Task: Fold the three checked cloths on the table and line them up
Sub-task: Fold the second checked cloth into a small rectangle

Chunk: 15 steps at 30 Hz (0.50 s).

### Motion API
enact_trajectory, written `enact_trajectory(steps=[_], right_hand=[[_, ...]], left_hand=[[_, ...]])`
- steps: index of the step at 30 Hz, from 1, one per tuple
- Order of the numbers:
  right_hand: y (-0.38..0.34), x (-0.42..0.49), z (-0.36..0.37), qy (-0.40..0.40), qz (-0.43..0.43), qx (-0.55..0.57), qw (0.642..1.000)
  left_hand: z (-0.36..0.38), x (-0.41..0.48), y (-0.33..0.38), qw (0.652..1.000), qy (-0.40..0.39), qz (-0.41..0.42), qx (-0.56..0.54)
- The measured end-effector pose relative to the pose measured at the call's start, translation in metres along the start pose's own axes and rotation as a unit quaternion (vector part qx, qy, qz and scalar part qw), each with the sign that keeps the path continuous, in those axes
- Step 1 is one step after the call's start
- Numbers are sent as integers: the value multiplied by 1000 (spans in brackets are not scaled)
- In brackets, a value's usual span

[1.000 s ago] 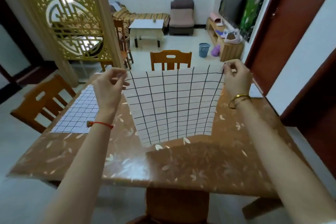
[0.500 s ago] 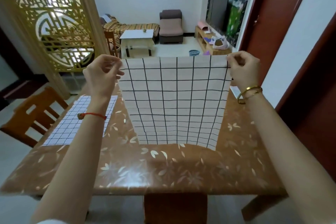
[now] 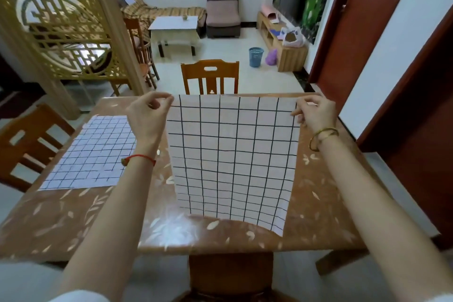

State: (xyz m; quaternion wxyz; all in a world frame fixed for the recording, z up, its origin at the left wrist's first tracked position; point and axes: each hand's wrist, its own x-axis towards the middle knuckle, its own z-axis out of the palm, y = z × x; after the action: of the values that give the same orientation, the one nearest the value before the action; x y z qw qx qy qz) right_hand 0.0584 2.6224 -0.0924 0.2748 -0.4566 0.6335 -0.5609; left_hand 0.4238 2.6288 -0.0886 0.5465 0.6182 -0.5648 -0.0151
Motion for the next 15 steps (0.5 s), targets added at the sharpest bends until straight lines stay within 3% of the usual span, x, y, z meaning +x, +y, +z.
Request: enact_trajectory(steps=[3,6,15], right_hand=[[24,4,10,-23,40,52,998],[45,7,20,-26,68,99,992],[99,16,50,-43,127,164,977]], left_hand=[[15,-10,-14,994,-50,-52,-78],[31,-17,-29,966,-100,-149,-189],[58,-38,-83,923,-113,-259,-262]])
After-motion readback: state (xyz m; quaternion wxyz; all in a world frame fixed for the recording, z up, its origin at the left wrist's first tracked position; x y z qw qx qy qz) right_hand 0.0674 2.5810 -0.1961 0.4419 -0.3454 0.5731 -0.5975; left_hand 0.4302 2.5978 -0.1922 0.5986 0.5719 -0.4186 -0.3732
